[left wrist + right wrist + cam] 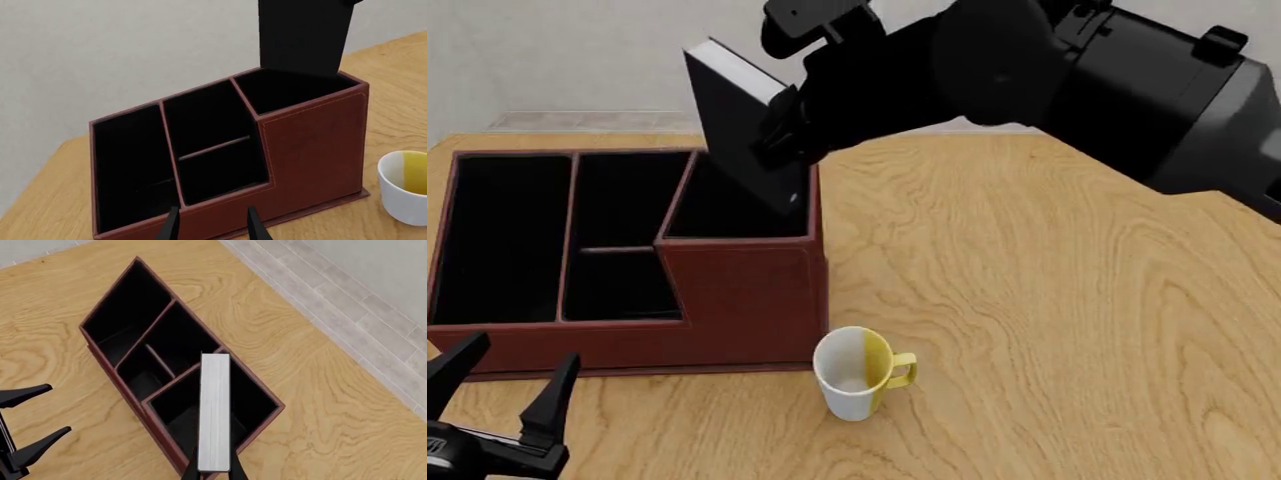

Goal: Pick up the book and place it in the right compartment of the caddy.

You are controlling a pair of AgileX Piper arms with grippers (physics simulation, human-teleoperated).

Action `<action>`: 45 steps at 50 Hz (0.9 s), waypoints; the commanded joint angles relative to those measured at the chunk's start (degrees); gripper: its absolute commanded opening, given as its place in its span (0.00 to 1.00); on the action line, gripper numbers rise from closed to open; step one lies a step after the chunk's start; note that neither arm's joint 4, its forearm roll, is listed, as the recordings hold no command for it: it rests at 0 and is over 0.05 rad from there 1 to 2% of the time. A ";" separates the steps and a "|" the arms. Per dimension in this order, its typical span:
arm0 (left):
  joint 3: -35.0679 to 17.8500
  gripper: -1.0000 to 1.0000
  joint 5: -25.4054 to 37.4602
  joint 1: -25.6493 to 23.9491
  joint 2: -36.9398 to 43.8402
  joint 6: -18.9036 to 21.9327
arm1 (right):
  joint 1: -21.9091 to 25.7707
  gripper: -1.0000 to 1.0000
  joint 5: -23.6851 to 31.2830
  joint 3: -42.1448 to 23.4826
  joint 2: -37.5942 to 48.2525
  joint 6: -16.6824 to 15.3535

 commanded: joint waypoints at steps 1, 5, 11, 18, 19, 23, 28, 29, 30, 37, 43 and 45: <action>0.00 1.00 0.62 -0.04 -0.61 0.02 | -0.32 0.00 -1.22 -0.69 1.05 1.67; 0.00 1.00 0.90 -0.06 -0.91 0.00 | -0.41 0.00 -1.64 -0.83 2.02 1.85; 0.00 1.00 0.14 -0.12 -0.14 0.00 | -0.18 0.00 -1.43 -2.34 3.56 2.42; 0.00 1.00 0.18 -0.22 -0.09 0.02 | 0.04 0.00 -2.11 -2.01 4.70 2.58; 0.00 1.00 0.36 -0.28 -0.27 0.12 | 0.02 0.00 -2.17 -2.01 4.87 2.56; 0.00 1.00 1.08 -0.54 -1.20 0.72 | 0.01 0.00 -2.36 -1.88 5.31 2.69; 0.00 1.00 0.70 -0.42 -0.71 0.45 | -0.68 0.00 -2.70 -2.09 6.18 2.70; 0.00 1.00 0.82 -0.45 -0.84 0.50 | -0.86 0.00 -2.88 -2.04 6.35 2.69; 0.00 1.00 0.99 -0.49 -1.03 0.52 | -0.92 0.00 -3.07 -1.97 6.58 2.66; 0.00 1.00 1.64 -0.54 -1.65 0.59 | -1.30 0.00 -3.77 -1.84 7.68 2.90; -0.01 1.00 1.50 -0.51 -1.47 0.52 | -1.43 0.00 -4.12 -1.50 8.15 3.08; -0.01 1.00 1.46 -0.51 -1.43 0.48 | -1.50 0.00 -4.43 -1.10 8.29 3.14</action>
